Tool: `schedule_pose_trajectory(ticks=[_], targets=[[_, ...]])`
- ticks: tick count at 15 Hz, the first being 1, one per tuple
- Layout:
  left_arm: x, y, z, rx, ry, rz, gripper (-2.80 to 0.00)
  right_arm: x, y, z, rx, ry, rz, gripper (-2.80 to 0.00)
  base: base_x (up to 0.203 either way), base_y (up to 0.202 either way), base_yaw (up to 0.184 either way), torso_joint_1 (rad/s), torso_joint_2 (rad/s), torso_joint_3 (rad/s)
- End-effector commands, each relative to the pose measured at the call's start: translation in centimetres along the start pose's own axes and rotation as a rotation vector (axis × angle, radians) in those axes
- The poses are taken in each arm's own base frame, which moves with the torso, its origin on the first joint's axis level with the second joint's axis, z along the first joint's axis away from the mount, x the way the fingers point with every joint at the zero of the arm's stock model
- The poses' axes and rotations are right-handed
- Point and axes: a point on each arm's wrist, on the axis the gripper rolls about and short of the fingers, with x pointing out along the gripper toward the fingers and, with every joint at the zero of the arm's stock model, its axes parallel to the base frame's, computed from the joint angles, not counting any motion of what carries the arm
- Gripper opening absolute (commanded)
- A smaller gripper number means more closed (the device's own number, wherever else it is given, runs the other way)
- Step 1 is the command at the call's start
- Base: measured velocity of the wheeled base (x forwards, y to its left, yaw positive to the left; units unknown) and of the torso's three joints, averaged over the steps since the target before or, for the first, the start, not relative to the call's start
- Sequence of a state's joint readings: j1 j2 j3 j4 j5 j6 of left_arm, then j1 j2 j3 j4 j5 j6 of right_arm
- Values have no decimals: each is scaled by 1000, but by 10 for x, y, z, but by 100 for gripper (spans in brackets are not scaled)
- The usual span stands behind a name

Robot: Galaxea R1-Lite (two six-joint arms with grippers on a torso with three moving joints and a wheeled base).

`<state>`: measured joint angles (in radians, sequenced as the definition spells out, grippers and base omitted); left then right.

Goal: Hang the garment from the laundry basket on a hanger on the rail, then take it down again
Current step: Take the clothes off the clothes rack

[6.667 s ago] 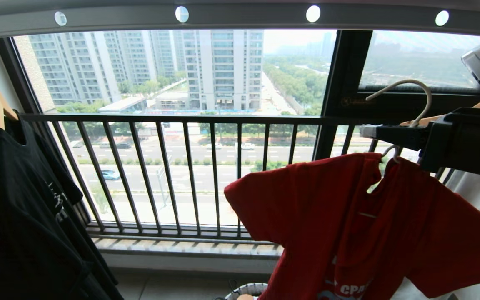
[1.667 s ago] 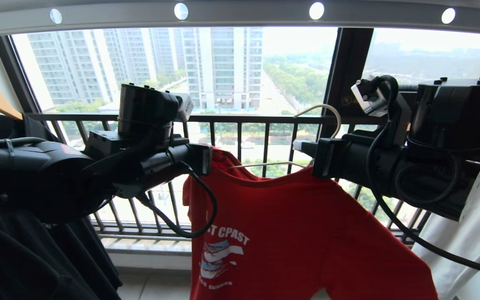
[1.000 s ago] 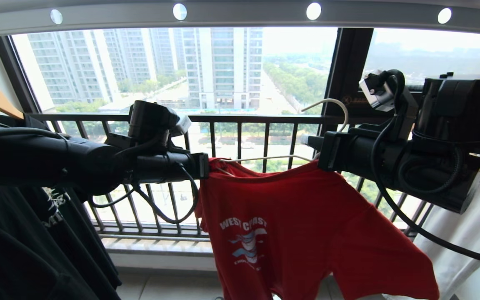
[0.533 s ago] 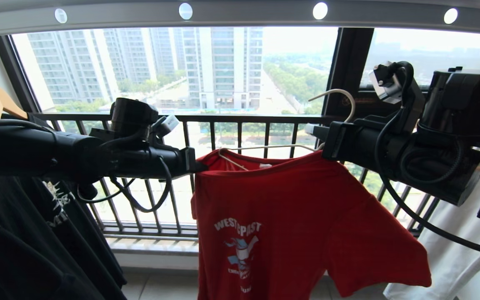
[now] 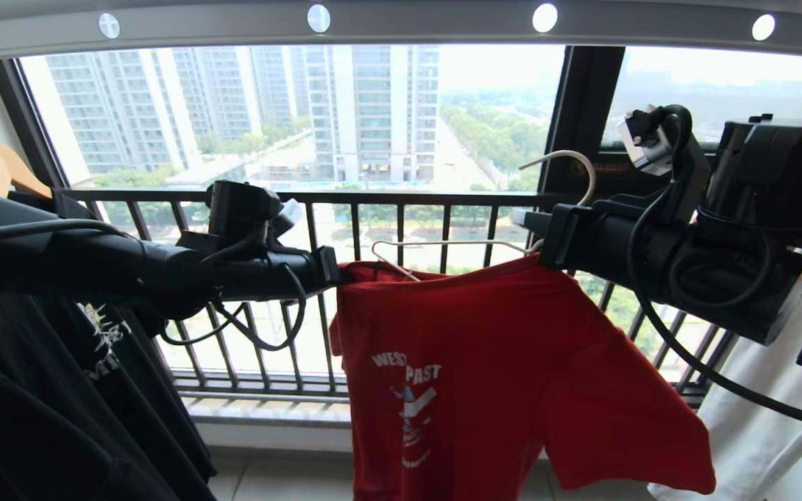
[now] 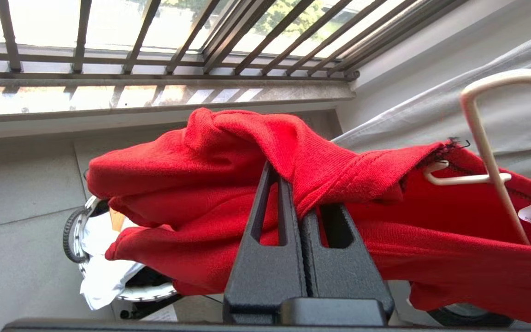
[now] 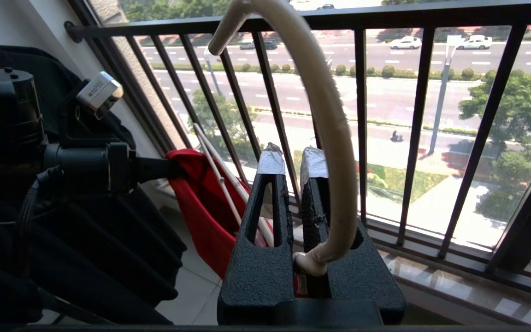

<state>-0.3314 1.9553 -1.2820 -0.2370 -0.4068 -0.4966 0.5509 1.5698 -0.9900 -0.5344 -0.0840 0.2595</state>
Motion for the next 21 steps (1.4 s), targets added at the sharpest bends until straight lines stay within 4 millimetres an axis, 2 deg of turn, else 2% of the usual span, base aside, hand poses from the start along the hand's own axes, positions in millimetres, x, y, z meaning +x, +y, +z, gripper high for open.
schedule_pose_trajectory(ticks=[1,5,7,11,13,17,19,21], targets=[[9,-10,-16,7,47,-9,-280,2,0,-1,9,-20,6,-280,0,0,0,0,0,0],[32,-20,-43,26,108,23,-280,6,1,-4,27,-97,31,-280,0,0,0,0,0,0],[36,-30,-52,68,110,47,-280,6,1,-3,30,-104,33,-280,0,0,0,0,0,0],[15,-55,-52,103,90,-3,-280,12,2,-4,40,-151,48,-280,0,0,0,0,0,0],[-4,-75,-52,127,70,-50,-280,20,3,-3,84,-236,76,-280,0,0,0,0,0,0],[-36,-113,-66,176,88,-145,-280,24,6,-4,105,-273,99,-280,0,0,0,0,0,0],[-52,-129,-77,203,158,-164,-280,22,14,-3,114,-301,135,-280,0,0,0,0,0,0],[-51,-131,-84,233,193,-162,-280,22,18,-4,114,-336,155,-280,0,0,0,0,0,0]])
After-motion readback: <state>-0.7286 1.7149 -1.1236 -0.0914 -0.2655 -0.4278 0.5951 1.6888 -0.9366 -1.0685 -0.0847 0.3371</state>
